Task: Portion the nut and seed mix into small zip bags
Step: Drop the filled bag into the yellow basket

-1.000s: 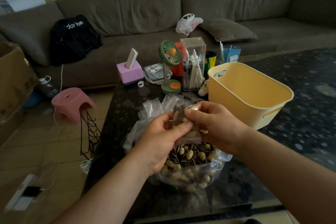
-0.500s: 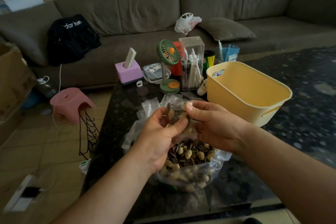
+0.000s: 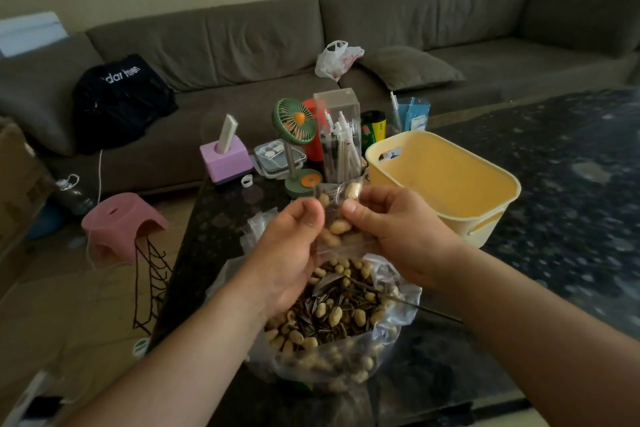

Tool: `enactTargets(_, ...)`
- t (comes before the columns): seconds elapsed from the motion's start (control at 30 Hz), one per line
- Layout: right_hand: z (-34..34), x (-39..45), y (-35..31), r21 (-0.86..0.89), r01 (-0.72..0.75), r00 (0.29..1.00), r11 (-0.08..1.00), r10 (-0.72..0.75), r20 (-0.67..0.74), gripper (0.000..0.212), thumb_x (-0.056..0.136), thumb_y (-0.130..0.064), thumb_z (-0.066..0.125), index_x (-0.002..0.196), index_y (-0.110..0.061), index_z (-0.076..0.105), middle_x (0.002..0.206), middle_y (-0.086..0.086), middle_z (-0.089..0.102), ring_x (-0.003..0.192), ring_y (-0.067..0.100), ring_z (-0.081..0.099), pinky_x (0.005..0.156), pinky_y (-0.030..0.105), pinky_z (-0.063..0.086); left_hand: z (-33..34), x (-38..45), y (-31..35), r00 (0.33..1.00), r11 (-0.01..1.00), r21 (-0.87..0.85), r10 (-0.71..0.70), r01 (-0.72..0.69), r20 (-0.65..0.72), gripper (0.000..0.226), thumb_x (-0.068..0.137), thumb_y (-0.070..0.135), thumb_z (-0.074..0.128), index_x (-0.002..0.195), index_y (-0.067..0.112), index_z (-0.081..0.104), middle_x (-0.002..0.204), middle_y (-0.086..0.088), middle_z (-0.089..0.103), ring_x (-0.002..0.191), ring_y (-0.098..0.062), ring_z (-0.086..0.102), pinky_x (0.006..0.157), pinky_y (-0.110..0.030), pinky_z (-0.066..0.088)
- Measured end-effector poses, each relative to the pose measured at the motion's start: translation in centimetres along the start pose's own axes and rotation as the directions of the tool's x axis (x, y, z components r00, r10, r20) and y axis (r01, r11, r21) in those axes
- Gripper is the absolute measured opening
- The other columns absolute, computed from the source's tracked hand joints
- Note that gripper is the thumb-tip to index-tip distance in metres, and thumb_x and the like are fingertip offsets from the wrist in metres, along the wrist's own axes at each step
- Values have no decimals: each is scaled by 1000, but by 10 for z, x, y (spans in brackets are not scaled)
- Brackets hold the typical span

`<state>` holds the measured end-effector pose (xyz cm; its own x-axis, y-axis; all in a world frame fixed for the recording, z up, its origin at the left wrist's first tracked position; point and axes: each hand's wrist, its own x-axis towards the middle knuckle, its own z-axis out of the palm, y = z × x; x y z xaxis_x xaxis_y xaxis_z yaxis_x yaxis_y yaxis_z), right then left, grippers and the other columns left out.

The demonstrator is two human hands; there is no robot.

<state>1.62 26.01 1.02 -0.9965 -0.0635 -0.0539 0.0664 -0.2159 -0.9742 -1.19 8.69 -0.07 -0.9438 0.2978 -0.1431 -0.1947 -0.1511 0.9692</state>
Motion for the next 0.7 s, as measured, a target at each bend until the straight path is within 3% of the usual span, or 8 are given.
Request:
enactTargets(0.07, -16, -3, -12, -28, 13, 997, 1000, -16, -75, 39, 86, -26, 74, 114, 1, 70, 102, 23, 77, 98, 38, 76, 91, 51, 62, 21, 18, 6, 994, 994, -33, -109, 108, -28, 63, 103, 59, 46, 131, 7, 66, 122, -22, 75, 115, -40, 72, 100, -54, 58)
enactTargets(0.2, -53, -7, -36, -89, 76, 969, 993, -95, -229, 22, 95, -22, 69, 110, -6, 72, 100, 15, 79, 95, 31, 78, 90, 49, 62, 62, 66, -7, 975, 966, 143, -220, 215, 23, 27, 105, 25, 61, 127, 12, 69, 114, -13, 78, 90, -24, 71, 64, -30, 59)
enactTargets(0.3, -79, -9, -45, -230, 123, 910, 965, -202, -362, 15, 96, -23, 71, 108, -15, 75, 95, 5, 81, 89, 21, 79, 85, 44, 65, 97, 106, -14, 949, 932, 175, -314, 316, -41, 31, 99, 36, 69, 124, 17, 69, 118, -10, 75, 91, -24, 71, 63, -33, 63)
enactTargets(0.37, -96, -6, -45, -377, 96, 858, 921, -268, -437, 11, 95, -27, 74, 105, -26, 76, 93, -6, 80, 87, 12, 78, 83, 38, 64, 106, 116, -18, 951, 933, 189, -306, 306, -31, 28, 100, 33, 67, 123, 18, 66, 123, -14, 72, 95, -26, 71, 69, -37, 66)
enactTargets(0.47, -114, 1, -44, -548, -21, 816, 836, -302, -493, 18, 93, -35, 77, 110, -32, 74, 92, -11, 78, 86, 5, 75, 77, 31, 62, 109, 119, -24, 979, 959, 196, -203, 206, -37, 25, 104, 14, 57, 128, 17, 65, 116, -15, 75, 89, -28, 75, 68, -40, 66)
enactTargets(0.57, -119, 8, -45, -751, -212, 863, 626, -240, -444, 21, 94, -42, 73, 114, -36, 69, 94, -14, 69, 82, 3, 65, 60, 22, 48, 106, 97, -26, 1000, 957, 291, 1, 2, -9, 33, 102, 3, 56, 124, 25, 66, 107, -20, 73, 85, -30, 79, 66, -41, 66)
enactTargets(0.7, -115, 16, -37, -881, -331, 931, 338, -32, -363, 20, 95, -39, 72, 110, -28, 65, 89, -8, 67, 76, 8, 66, 58, 22, 50, 101, 67, -31, 988, 937, 315, 144, -153, 53, 55, 100, 8, 65, 112, 62, 62, 100, -17, 69, 86, -25, 77, 71, -42, 67)
